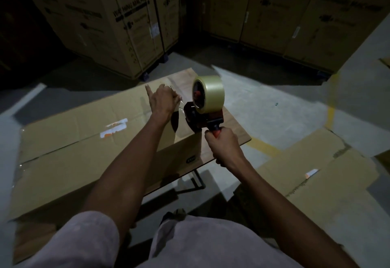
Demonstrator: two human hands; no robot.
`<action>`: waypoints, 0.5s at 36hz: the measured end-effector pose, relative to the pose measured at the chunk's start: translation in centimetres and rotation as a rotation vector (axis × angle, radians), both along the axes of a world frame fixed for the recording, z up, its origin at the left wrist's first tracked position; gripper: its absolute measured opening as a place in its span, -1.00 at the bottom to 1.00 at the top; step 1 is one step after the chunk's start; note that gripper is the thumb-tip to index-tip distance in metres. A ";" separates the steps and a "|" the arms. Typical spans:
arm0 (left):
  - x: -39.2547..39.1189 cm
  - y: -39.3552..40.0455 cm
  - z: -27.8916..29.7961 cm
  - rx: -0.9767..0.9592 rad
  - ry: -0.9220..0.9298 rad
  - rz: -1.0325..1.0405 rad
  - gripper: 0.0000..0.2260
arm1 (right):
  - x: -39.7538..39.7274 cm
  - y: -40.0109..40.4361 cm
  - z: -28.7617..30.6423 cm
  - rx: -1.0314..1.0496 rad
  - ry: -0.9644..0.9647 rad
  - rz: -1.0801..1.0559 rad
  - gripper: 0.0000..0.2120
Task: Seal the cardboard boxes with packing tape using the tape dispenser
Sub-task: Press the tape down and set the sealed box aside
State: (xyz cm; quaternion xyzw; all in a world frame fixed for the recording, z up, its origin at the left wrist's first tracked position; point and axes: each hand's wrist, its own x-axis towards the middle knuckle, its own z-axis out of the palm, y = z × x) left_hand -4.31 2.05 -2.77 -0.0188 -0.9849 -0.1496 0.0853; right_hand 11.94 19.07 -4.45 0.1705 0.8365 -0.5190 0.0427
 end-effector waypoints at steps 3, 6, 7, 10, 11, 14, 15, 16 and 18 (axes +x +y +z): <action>0.6 0.3 0.0 0.036 -0.012 -0.020 -0.83 | 0.1 0.0 0.2 0.042 0.009 0.023 -0.74; 1.3 0.5 -0.2 0.114 -0.025 -0.019 -0.87 | 0.2 0.1 0.2 0.039 0.018 0.036 -0.75; 1.5 0.5 -0.3 0.141 -0.031 -0.008 -0.86 | 0.2 0.1 0.1 0.034 0.013 0.030 -0.75; 1.8 0.5 -0.7 0.197 -0.041 0.048 -0.82 | 0.3 0.2 0.0 -0.002 -0.003 0.010 -0.76; 1.7 0.5 -0.8 0.204 -0.046 0.071 -0.81 | 0.3 0.2 0.0 -0.015 -0.003 0.005 -0.76; 1.4 0.6 -0.7 0.216 -0.055 0.121 -0.80 | 0.4 0.2 0.3 -0.018 0.000 0.003 -0.75; 1.3 0.6 -0.7 0.215 -0.055 0.130 -0.80 | 0.4 0.2 0.4 -0.019 -0.001 0.004 -0.75; 1.3 0.7 -0.7 0.211 -0.053 0.135 -0.81 | 0.5 0.2 0.5 -0.023 -0.001 0.006 -0.75; 1.4 0.7 -0.8 0.190 -0.045 0.130 -0.81 | 0.6 0.1 0.7 -0.024 -0.001 0.012 -0.73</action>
